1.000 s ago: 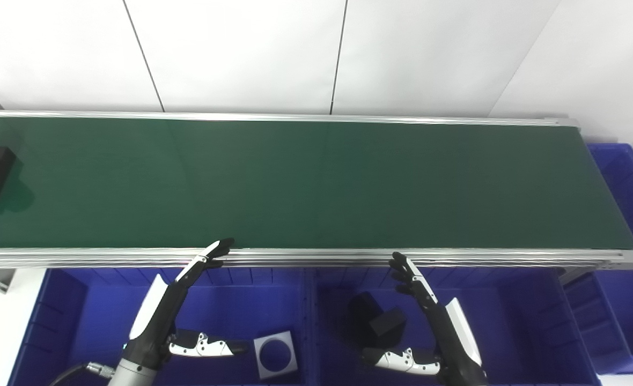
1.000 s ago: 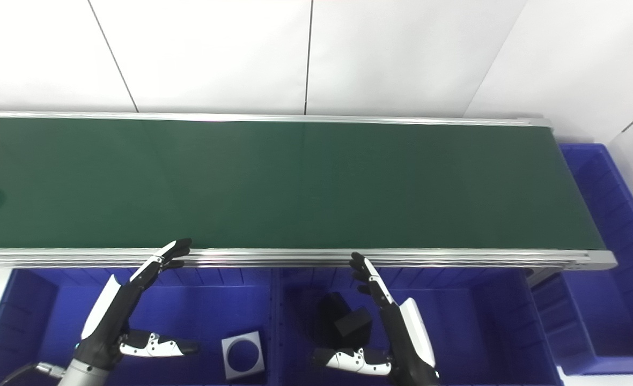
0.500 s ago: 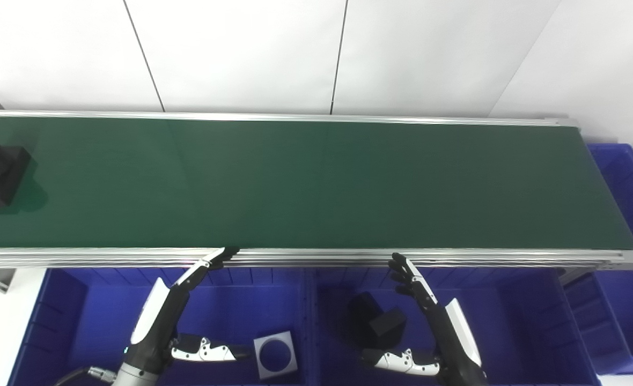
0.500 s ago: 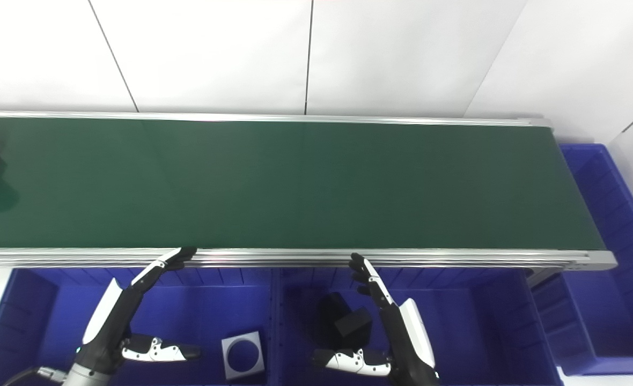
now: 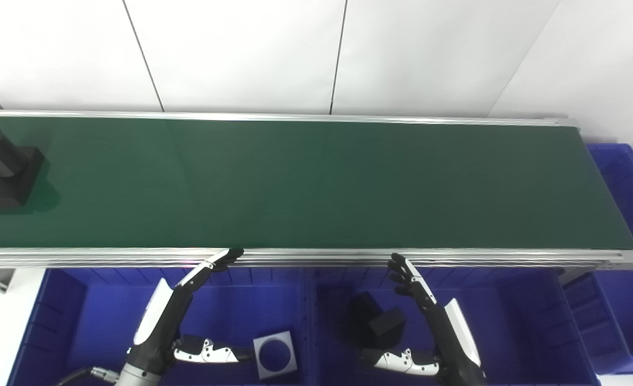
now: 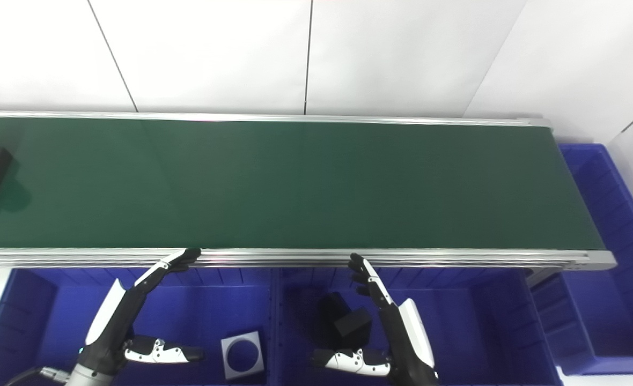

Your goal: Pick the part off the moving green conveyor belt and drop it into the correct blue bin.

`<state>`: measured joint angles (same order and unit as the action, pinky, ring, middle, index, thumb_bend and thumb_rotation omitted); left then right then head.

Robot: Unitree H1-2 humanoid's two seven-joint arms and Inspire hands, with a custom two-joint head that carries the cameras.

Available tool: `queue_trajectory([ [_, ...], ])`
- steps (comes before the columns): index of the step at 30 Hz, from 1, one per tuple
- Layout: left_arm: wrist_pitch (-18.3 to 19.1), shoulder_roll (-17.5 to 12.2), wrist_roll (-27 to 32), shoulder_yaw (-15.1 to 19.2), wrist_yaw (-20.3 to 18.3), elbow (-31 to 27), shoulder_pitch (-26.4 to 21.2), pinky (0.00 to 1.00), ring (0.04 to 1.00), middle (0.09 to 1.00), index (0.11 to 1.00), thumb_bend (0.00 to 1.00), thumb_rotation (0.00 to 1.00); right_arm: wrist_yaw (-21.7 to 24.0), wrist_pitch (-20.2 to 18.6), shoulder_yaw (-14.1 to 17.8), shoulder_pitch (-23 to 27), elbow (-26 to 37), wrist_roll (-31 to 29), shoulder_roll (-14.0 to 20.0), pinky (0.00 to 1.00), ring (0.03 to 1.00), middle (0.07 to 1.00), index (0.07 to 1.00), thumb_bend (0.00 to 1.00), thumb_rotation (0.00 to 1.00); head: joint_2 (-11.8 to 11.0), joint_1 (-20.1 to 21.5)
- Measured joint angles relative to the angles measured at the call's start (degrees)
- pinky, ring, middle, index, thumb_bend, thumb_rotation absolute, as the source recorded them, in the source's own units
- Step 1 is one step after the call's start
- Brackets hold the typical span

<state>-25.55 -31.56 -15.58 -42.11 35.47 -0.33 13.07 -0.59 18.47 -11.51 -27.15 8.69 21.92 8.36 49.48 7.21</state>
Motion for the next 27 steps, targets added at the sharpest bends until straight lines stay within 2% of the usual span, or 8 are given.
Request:
queue_trajectory([
  [3, 0.00, -0.32, 0.06, -0.51, -0.08, 0.03, -0.11, 0.76, 0.832, 0.856, 0.842, 0.97, 0.43, -0.01, 0.00, 0.01, -0.02, 0.01, 0.19, 0.00, 0.77, 0.852, 0.899, 0.950, 0.91, 0.43, -0.97, -1.58],
  [5, 0.00, -0.81, 0.08, -0.73, -0.13, -0.11, -0.07, 0.75, 0.826, 0.852, 0.836, 0.97, 0.42, -0.01, 0.00, 0.09, -0.15, 0.24, 0.20, 0.01, 0.77, 0.852, 0.898, 0.947, 0.91, 0.42, -1.67, -4.83],
  [6, 0.00, -0.98, 0.08, -0.76, -0.13, -0.23, -0.04, 0.75, 0.819, 0.845, 0.826, 0.99, 0.42, -0.02, 0.01, 0.14, -0.21, 0.40, 0.18, 0.05, 0.77, 0.853, 0.901, 0.949, 0.90, 0.41, -2.54, -8.92],
  [7, 0.00, -1.07, 0.08, -0.75, -0.15, -0.39, 0.05, 0.74, 0.817, 0.843, 0.824, 0.99, 0.42, 0.00, 0.02, 0.15, -0.30, 0.79, 0.15, 0.13, 0.77, 0.857, 0.903, 0.951, 0.90, 0.42, -2.55, -8.96],
  [8, 0.00, -1.12, 0.06, -0.70, -0.22, -0.85, 0.38, 0.75, 0.817, 0.842, 0.823, 1.00, 0.42, 0.35, -0.05, 0.18, -0.67, 3.47, -0.04, 0.61, 0.77, 0.866, 0.910, 0.956, 0.91, 0.42, -4.12, -12.79],
  [12, 0.00, -0.92, 0.11, -1.01, -0.99, -1.03, 0.68, 0.76, 0.825, 0.851, 0.831, 0.99, 0.41, 2.20, -1.07, 0.71, 0.11, 12.94, -0.95, 2.06, 0.75, 0.842, 0.877, 0.928, 0.95, 0.38, -6.06, -16.08],
  [18, 0.00, 1.12, 0.07, -2.44, 0.76, -0.57, -0.07, 0.76, 0.811, 0.832, 0.814, 1.00, 0.38, 6.70, -6.97, 1.28, 10.07, 19.47, -3.23, 2.25, 0.79, 0.873, 0.896, 0.935, 0.96, 0.36, -10.80, -22.04],
  [27, 0.00, 1.33, 0.42, -3.94, 3.04, 1.46, -1.44, 0.75, 0.812, 0.835, 0.810, 1.00, 0.38, 12.64, -16.07, 0.51, 22.34, 21.31, -2.79, 2.09, 0.74, 0.837, 0.858, 0.915, 0.99, 0.37, -14.15, -23.99],
])
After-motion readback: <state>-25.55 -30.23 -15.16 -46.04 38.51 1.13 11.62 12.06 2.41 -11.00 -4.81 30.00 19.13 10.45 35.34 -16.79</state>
